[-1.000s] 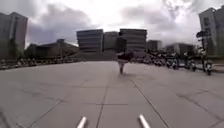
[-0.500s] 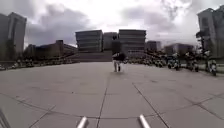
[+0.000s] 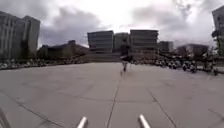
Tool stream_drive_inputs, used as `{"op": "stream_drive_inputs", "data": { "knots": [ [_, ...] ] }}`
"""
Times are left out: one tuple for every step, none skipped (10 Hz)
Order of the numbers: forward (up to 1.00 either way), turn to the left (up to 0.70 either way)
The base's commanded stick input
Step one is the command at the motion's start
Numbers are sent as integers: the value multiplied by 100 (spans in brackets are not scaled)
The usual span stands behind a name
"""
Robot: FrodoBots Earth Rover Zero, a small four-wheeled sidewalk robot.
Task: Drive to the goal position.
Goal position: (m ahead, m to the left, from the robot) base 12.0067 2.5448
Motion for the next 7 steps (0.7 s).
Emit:
{"op": "stream_drive_inputs", "data": {
  "knots": [
    [70,0],
    [70,0],
    [70,0],
    [70,0],
    [70,0],
    [70,0],
    [70,0]
  ]
}}
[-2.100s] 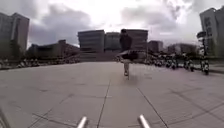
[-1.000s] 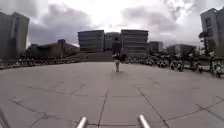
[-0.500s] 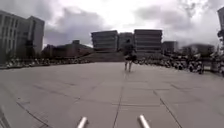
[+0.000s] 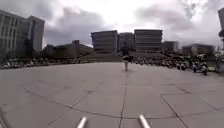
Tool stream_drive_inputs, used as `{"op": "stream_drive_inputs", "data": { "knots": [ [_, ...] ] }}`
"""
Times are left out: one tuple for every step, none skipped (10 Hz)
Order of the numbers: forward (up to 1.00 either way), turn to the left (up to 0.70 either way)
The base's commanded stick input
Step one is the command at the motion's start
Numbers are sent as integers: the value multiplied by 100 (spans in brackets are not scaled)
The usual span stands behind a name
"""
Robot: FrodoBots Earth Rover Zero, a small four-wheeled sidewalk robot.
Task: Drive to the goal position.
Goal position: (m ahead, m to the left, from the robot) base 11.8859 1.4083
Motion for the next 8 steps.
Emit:
{"op": "stream_drive_inputs", "data": {
  "knots": [
    [70,0],
    [70,0],
    [70,0],
    [70,19],
    [70,35],
    [70,35],
    [70,35],
    [70,24]
  ]
}}
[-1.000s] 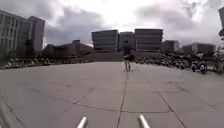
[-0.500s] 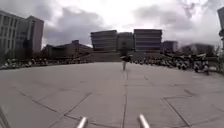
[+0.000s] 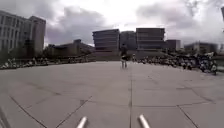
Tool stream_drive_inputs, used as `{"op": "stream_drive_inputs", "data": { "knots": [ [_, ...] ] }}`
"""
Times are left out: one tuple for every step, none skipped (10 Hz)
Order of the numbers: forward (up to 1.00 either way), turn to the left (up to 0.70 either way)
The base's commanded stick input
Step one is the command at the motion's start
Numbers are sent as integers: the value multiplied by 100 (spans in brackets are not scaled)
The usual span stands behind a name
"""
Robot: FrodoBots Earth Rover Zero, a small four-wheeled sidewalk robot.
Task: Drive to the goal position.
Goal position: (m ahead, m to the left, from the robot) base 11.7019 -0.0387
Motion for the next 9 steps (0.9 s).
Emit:
{"op": "stream_drive_inputs", "data": {
  "knots": [
    [70,0],
    [70,0],
    [70,0],
    [70,0],
    [70,0],
    [70,0],
    [70,0],
    [70,0],
    [70,0]
  ]
}}
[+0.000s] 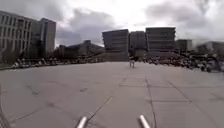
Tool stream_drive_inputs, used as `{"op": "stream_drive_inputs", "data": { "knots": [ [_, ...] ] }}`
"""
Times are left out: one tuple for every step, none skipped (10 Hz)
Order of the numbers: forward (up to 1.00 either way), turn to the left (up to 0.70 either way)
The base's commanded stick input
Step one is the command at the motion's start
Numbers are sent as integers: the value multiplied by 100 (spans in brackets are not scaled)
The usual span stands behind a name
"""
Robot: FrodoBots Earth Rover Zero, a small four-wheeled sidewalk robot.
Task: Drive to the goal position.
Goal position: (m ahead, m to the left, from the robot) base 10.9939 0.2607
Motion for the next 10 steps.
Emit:
{"op": "stream_drive_inputs", "data": {
  "knots": [
    [70,0],
    [70,0],
    [70,0],
    [70,0],
    [70,0],
    [70,0],
    [70,0],
    [70,0],
    [70,0],
    [70,0]
  ]
}}
